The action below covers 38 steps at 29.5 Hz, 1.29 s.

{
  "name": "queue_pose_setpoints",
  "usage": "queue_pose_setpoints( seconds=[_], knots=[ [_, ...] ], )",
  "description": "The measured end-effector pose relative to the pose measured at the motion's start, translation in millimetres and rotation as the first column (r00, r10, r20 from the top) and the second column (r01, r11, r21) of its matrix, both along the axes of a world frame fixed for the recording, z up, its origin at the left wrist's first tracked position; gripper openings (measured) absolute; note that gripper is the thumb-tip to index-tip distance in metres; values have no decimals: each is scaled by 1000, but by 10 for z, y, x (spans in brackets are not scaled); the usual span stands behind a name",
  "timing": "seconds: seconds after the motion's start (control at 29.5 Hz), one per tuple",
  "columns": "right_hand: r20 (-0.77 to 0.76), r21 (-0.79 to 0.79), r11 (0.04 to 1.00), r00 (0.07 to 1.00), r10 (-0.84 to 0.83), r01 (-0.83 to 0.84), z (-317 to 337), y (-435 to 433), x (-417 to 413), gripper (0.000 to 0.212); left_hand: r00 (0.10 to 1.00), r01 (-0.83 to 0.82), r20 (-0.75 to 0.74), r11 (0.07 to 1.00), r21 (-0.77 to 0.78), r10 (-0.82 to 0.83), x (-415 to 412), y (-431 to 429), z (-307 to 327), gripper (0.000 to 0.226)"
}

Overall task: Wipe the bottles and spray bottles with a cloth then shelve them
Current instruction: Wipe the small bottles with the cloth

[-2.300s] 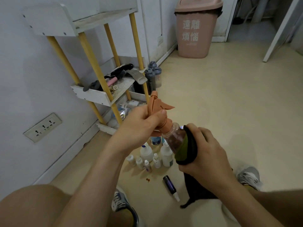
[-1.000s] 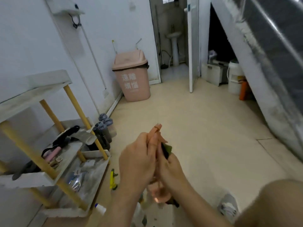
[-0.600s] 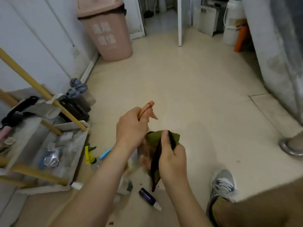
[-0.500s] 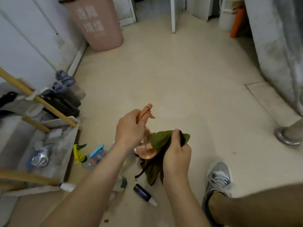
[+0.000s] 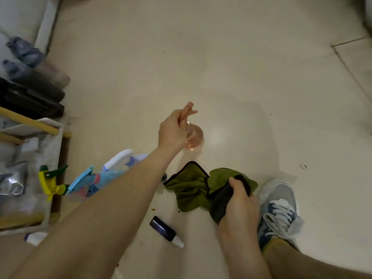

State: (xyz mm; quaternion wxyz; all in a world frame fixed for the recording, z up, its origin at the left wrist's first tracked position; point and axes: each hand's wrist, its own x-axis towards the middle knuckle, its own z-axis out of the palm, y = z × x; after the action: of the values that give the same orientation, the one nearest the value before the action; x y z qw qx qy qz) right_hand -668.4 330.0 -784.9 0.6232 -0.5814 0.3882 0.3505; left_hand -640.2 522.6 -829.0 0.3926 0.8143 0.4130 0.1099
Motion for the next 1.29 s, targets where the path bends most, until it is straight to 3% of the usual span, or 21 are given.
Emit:
queue_pose_setpoints(
  seconds=[0.1, 0.2, 0.34, 0.44, 0.58, 0.64, 0.78, 0.91, 0.98, 1.05, 1.15, 1.29],
  knots=[
    [-40, 42, 997, 997, 60, -59, -155, 17, -26, 41, 1000, -3, 21, 1000, 6, 3, 169, 13, -107, 30],
    [-65, 68, 993, 992, 104, -100, -262, 52, -80, 51, 999, 2, -50, 1000, -18, -3, 234, 61, -141, 30],
    [-40, 106, 982, 986, 163, -158, -328, 99, -192, 55, 988, -82, -136, 996, -21, 78, -82, 101, -54, 51],
    [-41, 109, 980, 984, 171, -165, -336, 127, -280, 50, 981, 11, -194, 998, 64, 2, -395, 93, 32, 43],
    [-50, 92, 982, 985, 167, -162, -285, 151, -375, 49, 875, 274, -458, 941, 199, -157, -723, -14, 157, 40],
    [-58, 102, 981, 984, 170, -164, -290, 142, -411, 46, 882, 296, -445, 915, 274, -152, -995, -90, 200, 38],
    [-86, 158, 970, 976, 199, -184, -333, 137, -533, 37, 939, 102, -338, 894, 436, 58, -1615, -235, 50, 26],
    [-131, 195, 966, 972, 197, -169, -349, 144, -623, 34, 893, 41, -441, 958, 285, 93, -1824, -307, -249, 58],
    [-142, 214, 964, 971, 193, -160, -358, 154, -644, 31, 890, 20, -447, 970, 242, 93, -1789, -242, -366, 62],
    [-155, 240, 959, 969, 194, -153, -363, 170, -672, 30, 893, -25, -433, 975, 220, 120, -1707, -174, -451, 53],
    [-178, 262, 955, 966, 187, -137, -346, 225, -717, 32, 902, -116, -384, 968, 222, 196, -1597, -112, -474, 21],
    [-211, 298, 954, 973, 99, -32, -256, 298, -713, 35, 919, -251, -265, 950, 184, 294, -1704, -100, -307, 12]
  ],
)
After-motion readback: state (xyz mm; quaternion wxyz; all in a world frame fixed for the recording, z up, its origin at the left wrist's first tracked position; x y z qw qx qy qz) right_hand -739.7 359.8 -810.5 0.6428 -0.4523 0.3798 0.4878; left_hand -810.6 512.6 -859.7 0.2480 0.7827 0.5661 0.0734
